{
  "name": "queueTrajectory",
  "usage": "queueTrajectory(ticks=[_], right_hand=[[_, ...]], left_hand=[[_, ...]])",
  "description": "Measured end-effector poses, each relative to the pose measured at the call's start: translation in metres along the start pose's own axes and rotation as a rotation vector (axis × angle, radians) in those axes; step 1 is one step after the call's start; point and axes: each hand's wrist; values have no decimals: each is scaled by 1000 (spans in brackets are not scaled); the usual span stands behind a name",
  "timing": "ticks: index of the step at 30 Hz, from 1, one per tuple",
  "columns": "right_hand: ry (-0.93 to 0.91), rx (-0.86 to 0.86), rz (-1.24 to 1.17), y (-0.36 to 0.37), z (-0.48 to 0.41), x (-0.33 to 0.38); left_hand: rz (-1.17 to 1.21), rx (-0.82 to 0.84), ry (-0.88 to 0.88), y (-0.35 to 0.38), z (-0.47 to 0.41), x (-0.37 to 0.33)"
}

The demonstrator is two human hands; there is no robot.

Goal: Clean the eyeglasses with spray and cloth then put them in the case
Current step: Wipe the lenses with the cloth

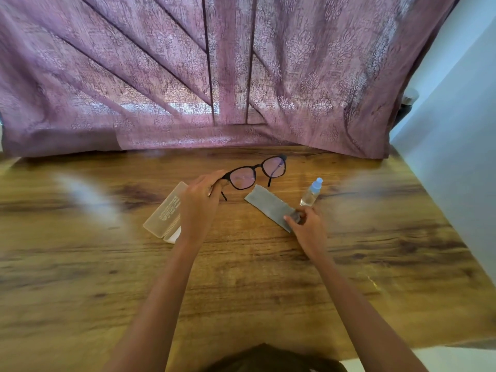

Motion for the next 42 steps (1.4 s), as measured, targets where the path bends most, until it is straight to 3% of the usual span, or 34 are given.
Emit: queueTrajectory(ticks=[5, 12, 18, 24, 31, 42], right_hand=[[-64, 40, -75, -8, 5, 21], [-48, 98, -727, -40, 32, 82], [-40, 130, -998, -56, 39, 130], [36, 88, -980, -57, 35, 136], [-5, 56, -976, -60, 30, 137], [-118, 23, -871, -70, 31, 140]], left_hand=[[10, -1, 10, -1, 0, 0], [-7, -16, 10, -2, 0, -2], [21, 20, 30, 0, 0, -8], [120, 137, 36, -2, -5, -3], [252, 275, 32, 2, -5, -8], [347, 210, -102, 11, -9, -12]])
Point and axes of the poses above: each hand's wrist, its own z-axis away from the middle knuckle, its own y-axis out of the palm, x = y × z, and after that the axes turned 8 degrees about z, right-handed
